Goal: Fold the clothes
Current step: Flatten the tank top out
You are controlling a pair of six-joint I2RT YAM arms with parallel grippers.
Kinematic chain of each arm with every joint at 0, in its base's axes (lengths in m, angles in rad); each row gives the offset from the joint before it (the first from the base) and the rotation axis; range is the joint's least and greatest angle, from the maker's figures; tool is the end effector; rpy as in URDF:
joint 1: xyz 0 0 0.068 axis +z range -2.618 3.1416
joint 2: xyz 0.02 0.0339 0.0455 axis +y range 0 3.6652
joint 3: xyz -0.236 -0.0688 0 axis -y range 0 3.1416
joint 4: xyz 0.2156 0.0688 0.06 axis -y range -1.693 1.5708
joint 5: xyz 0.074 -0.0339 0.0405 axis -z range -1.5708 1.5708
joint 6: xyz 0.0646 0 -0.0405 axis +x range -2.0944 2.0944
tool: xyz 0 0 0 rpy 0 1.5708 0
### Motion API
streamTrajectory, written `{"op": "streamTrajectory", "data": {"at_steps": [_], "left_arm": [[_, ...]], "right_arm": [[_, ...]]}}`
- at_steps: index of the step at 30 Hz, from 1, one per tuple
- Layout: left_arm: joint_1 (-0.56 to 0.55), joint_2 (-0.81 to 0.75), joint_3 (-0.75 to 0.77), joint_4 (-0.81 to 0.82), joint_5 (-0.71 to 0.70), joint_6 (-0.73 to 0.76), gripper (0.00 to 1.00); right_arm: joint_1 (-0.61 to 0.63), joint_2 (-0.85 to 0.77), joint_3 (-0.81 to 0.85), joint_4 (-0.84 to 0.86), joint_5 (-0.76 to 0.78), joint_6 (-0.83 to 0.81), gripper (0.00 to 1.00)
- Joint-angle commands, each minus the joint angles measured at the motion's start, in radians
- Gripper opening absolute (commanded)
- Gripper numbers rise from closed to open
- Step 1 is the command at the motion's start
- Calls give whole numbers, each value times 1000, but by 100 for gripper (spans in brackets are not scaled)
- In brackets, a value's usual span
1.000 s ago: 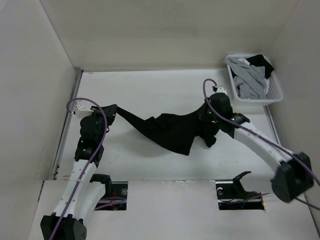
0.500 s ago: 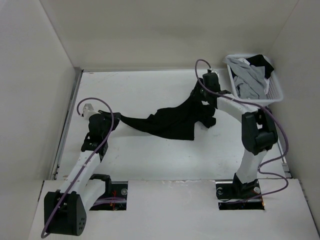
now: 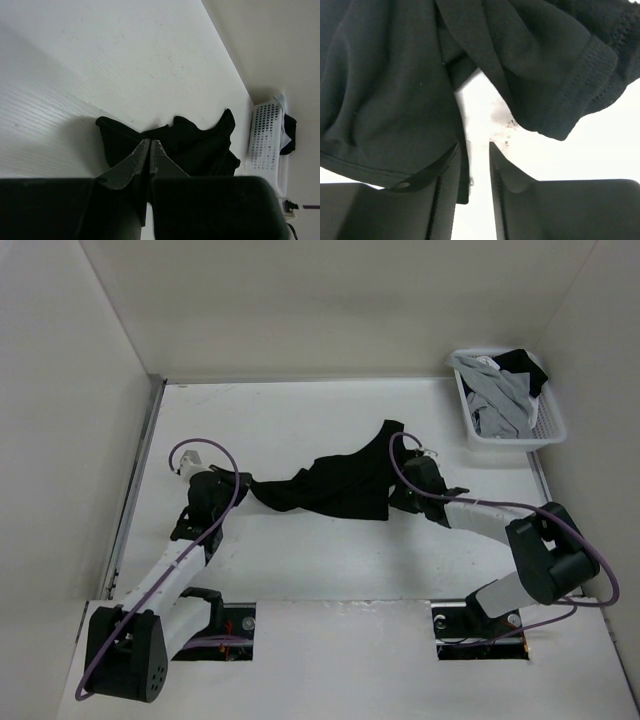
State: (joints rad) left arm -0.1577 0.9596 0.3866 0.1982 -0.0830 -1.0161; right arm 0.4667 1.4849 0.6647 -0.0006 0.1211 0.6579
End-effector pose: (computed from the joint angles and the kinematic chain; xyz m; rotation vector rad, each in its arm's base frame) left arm 0.2251 -0.0304 0.1896 -0.8873 1.8023 -0.6881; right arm 0.2579 0.1212 0.1308 0.2883 2.4017 0.3835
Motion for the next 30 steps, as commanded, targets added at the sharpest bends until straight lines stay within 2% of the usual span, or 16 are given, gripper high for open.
{"op": "streamTrajectory", "data": {"at_steps": [1, 10, 23, 30], "left_arm": [[-22, -15, 5, 60, -8, 22, 0], [-35, -70, -20, 44, -8, 21, 0], [-38, -94, -20, 43, -4, 20, 0], [-38, -84, -15, 52, 2, 24, 0]], "right_arm": [[25, -37, -2, 79, 5, 46, 36], [103, -17, -59, 90, 23, 127, 34], [221, -97, -59, -91, 281, 177, 36], [259, -153, -66, -164, 338, 212, 40]]}}
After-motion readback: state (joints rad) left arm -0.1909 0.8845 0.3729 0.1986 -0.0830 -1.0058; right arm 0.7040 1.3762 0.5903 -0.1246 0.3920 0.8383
